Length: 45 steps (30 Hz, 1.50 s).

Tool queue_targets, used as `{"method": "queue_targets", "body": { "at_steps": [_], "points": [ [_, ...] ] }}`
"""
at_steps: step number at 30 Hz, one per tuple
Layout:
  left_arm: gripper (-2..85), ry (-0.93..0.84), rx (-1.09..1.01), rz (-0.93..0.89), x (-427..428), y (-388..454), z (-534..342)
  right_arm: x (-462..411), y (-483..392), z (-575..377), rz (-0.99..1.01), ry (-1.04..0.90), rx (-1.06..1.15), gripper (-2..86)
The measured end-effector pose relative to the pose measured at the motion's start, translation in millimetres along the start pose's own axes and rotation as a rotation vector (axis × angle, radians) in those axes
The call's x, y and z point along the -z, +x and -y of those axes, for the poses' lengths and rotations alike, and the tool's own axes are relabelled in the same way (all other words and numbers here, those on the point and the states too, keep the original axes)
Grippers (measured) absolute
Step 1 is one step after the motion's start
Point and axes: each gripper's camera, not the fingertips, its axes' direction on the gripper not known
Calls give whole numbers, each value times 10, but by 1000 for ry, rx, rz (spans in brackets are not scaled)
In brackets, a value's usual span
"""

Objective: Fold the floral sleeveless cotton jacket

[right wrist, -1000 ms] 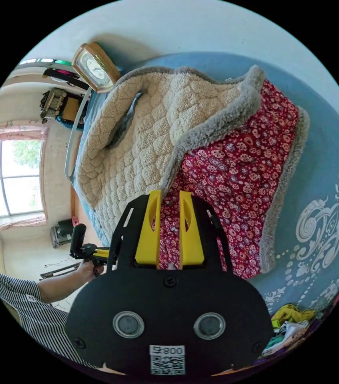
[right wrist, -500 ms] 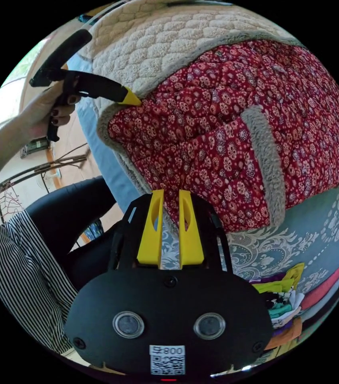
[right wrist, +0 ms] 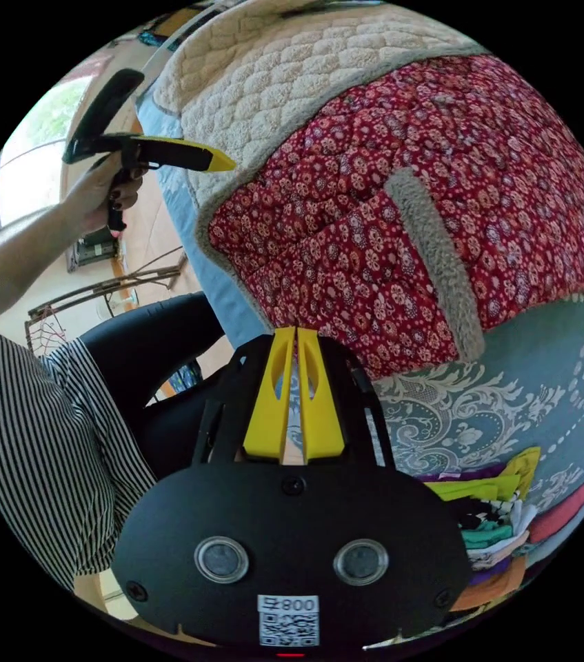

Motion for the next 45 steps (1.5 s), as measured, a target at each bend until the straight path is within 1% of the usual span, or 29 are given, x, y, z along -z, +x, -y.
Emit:
{"method": "queue_targets", "body": {
  "at_steps": [2, 5, 7, 8, 9, 10, 11, 14, 16, 18, 20, 22, 23, 26, 27, 29, 31, 34, 35, 37, 39, 40, 42, 45],
  "points": [
    [28, 36, -56, -1, 79, 81, 39, 287, 52, -100, -50, 108, -60, 4],
    [21, 3, -166, -5, -16, 242, 210, 448, 162, -68, -139, 188, -117, 3],
    [16, -53, -225, 40, -174, 331, 320, 311, 219, 59, -217, 139, -122, 2],
    [12, -101, -257, 91, -308, 369, 376, 123, 240, 160, -262, 66, -112, 2],
    [9, -187, -281, 158, -488, 376, 411, 25, 244, 204, -284, 35, -115, 2],
    [8, -226, -293, 188, -575, 371, 414, -71, 200, 243, -333, 43, -112, 2],
    [6, -209, -321, 194, -618, 360, 395, -83, 117, 245, -397, 65, -93, 2],
    [4, -234, -303, 177, -548, 274, 371, -69, 36, 210, -464, 63, -97, 1],
    [3, -196, -309, 177, -428, 246, 322, 74, 86, 160, -404, 74, -124, 1],
    [2, -141, -353, 162, -289, 258, 275, 325, 183, 77, -308, 146, -160, 1],
    [2, -119, -394, 153, -252, 277, 276, 715, 368, -47, -217, 287, -230, 1],
    [2, -125, -435, 173, -296, 280, 303, 967, 535, -102, -198, 387, -273, 1],
    [2, -138, -451, 195, -360, 260, 325, 1085, 666, -104, -230, 440, -309, 1],
    [2, -226, -476, 245, -611, 118, 338, 1149, 1088, 32, -294, 462, -403, 1],
    [2, -210, -483, 226, -618, 43, 310, 1124, 1180, 77, -291, 448, -414, 1],
    [3, -222, -461, 189, -592, -92, 264, 905, 1516, 247, -232, 342, -442, 1],
    [4, -213, -441, 158, -529, -236, 180, 929, 1596, 216, -188, 384, -452, 1],
    [7, -126, -346, 93, -284, -542, -26, 969, 1618, 143, -179, 390, -464, 1],
    [10, -72, -295, 55, -129, -700, -135, 1005, 1623, 107, -171, 399, -475, 1],
    [18, 40, -201, -12, 173, -994, -348, 1076, 1636, 57, -148, 417, -493, 0],
    [39, 232, -43, -55, 671, -1475, -720, 1167, 1631, 8, -147, 451, -505, 0],
    [47, 285, -1, -59, 805, -1607, -826, 1231, 1623, -18, -147, 475, -510, 0],
    [72, 499, 180, -14, 1339, -2156, -1283, 1321, 1614, -38, -129, 514, -517, 0],
    [92, 670, 363, 71, 1845, -2813, -1773, 1419, 1581, 31, -65, 552, -493, 0]
  ]
}}
